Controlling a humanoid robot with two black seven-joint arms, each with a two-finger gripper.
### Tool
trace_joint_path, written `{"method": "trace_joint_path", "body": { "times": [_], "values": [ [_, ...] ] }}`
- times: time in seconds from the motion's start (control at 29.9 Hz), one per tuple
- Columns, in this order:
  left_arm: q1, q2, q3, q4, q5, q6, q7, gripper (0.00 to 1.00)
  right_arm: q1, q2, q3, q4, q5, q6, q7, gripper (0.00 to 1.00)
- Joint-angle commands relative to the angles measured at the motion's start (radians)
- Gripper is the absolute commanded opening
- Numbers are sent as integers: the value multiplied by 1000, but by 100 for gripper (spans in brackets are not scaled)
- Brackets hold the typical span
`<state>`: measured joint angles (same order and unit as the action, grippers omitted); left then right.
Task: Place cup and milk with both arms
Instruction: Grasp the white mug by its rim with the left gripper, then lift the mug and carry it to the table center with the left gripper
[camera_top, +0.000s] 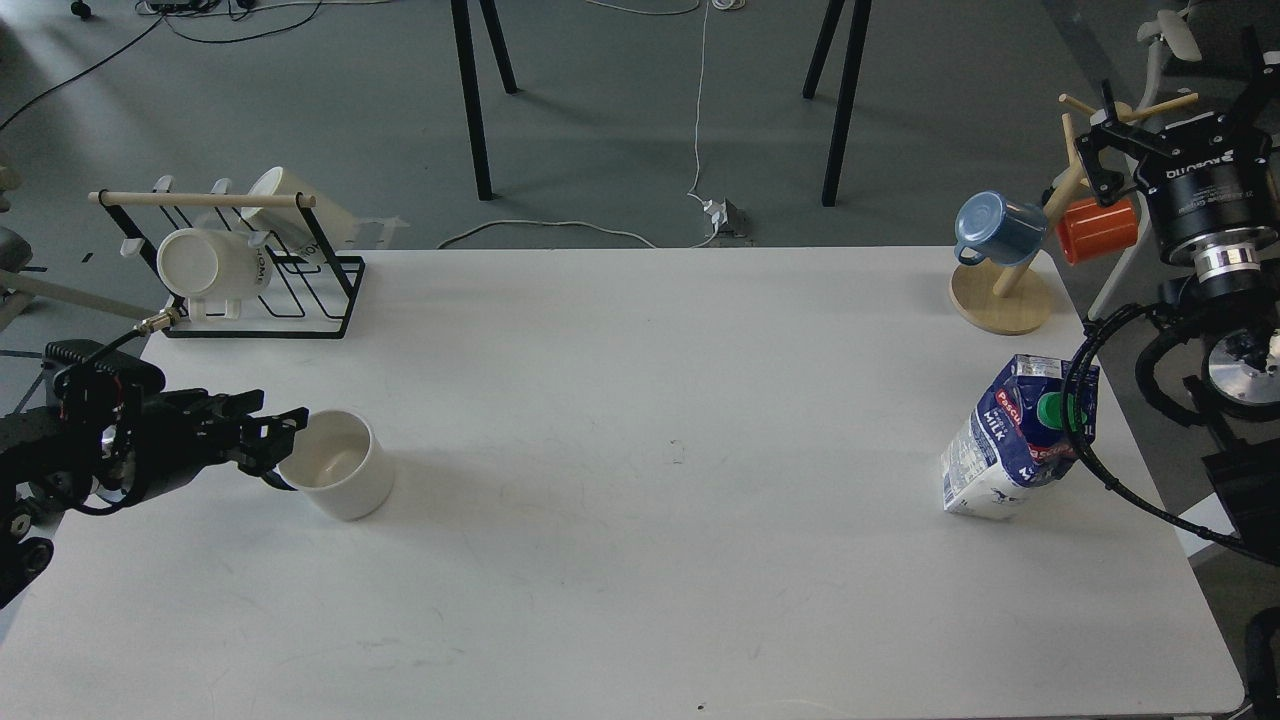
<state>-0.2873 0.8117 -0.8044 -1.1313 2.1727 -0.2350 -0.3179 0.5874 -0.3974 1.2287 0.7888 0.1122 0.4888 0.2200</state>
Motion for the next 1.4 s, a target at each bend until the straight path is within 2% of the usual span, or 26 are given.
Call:
{"method": "trace_joint_path", "body": {
  "times": [0.0,0.1,0.17,0.27,0.33,0.37,0.67,0.74,0.84,0.9,0.97,1.1,1.24,1.37],
  "values": [
    [-3,-17,39,7,9,0,3,54,0,0,0,-3,0,0,-1,99],
    [-13,-40,40,8,9,0,2,47,0,0,-1,-5,0,0,-1,99],
    [-16,-43,40,10,9,0,-1,34,3,0,-2,-5,0,0,-1,99],
    [-21,-51,40,34,9,-1,-1,23,6,0,-2,-5,0,0,-1,99],
    [-36,-55,40,50,9,-6,-1,8,6,0,-2,-5,0,0,1,99],
    [-42,-55,40,53,9,-6,-3,6,6,0,-3,-5,0,0,-1,99],
    [-87,-55,40,32,9,-21,-6,2,0,-4,0,-5,0,0,1,99],
    [-127,-55,39,3,9,-65,-16,2,-1,-9,0,-5,0,0,1,99],
    [-223,-66,37,-60,9,-191,-59,2,-6,-11,2,-3,0,0,1,99],
    [-281,-110,39,-97,9,-254,-56,2,-6,-12,2,-2,0,0,1,99],
    [-334,-190,42,-119,9,-254,-49,2,-6,-12,3,-2,0,0,1,99],
    [-430,-339,103,-119,9,-254,-7,2,-6,-24,5,-2,0,0,1,99],
    [-515,-460,264,-104,9,-254,81,3,-6,-41,5,-2,0,0,1,99],
    [-527,-594,358,-53,9,-254,135,3,-8,-44,5,-3,0,0,1,99]
  ]
}}
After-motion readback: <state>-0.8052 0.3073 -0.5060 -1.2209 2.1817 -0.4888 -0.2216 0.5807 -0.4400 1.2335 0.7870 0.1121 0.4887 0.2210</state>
